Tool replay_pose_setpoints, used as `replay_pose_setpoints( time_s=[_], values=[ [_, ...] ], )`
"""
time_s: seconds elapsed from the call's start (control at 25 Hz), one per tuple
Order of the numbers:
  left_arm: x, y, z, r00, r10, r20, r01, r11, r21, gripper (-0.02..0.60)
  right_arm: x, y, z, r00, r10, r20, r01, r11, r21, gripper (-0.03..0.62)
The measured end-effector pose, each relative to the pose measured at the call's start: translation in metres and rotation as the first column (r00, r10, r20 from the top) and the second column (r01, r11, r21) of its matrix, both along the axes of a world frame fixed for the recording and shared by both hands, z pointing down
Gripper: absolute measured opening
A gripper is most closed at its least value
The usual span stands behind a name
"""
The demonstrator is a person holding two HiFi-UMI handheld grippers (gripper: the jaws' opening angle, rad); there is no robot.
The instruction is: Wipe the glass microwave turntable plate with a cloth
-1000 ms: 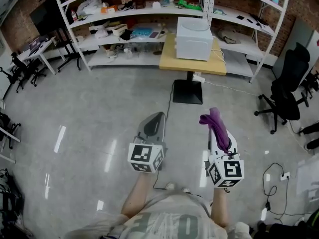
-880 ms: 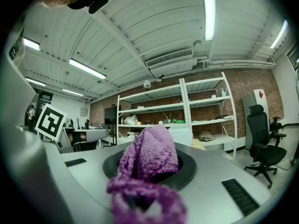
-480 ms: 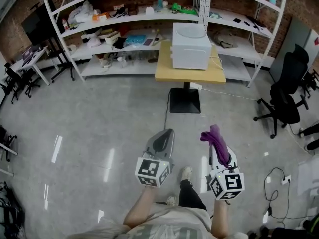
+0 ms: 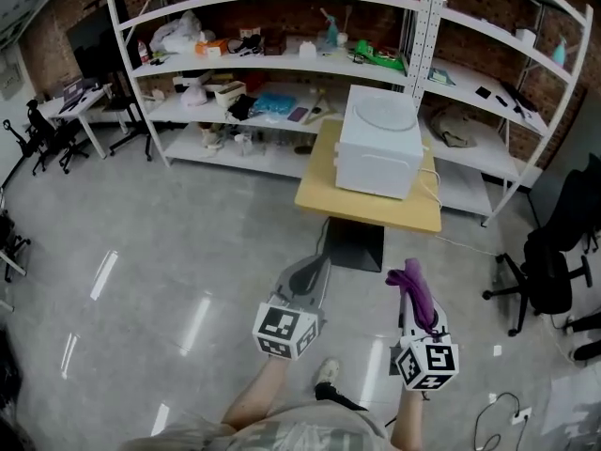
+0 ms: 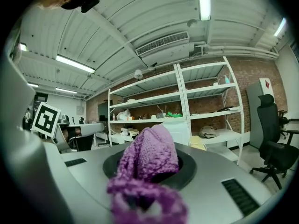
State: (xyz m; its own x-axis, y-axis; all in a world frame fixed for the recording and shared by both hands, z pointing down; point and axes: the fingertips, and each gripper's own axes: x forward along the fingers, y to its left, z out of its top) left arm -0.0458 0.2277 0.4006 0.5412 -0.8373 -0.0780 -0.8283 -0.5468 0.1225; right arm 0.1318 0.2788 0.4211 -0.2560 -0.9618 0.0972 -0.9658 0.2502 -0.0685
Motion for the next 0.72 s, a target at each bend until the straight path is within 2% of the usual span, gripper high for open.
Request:
replay_pose_setpoints(
  time_s=[0.08, 0.2, 0.44, 0.72],
  values=[
    [0.007, -0.035, -0.008, 1.000, -0.014, -0.023, 0.014, 1.000, 0.015, 0.000, 0.008, -0.038, 0.000, 1.000, -0.019, -0.002, 0.019, 1.000, -0.002, 0.054],
    [0.022, -0.080, -0.010, 1.000, -0.024, -0.019, 0.024, 1.000, 0.018, 0.002, 0.016, -0.088, -0.007, 0.999, -0.045, -0.006, 0.045, 0.999, 0.013, 0.054],
    [0.043, -0.141, -0.005, 1.000, -0.025, 0.012, 0.025, 1.000, 0.008, 0.002, 0.031, -0.150, -0.009, 0.997, -0.065, -0.029, 0.065, 0.998, 0.005, 0.054],
    [0.045, -0.228, 0.007, 0.999, -0.047, -0.021, 0.047, 0.999, -0.013, 0.001, 0.048, -0.234, 0.001, 0.999, -0.046, -0.020, 0.046, 0.999, 0.003, 0.054]
  ],
)
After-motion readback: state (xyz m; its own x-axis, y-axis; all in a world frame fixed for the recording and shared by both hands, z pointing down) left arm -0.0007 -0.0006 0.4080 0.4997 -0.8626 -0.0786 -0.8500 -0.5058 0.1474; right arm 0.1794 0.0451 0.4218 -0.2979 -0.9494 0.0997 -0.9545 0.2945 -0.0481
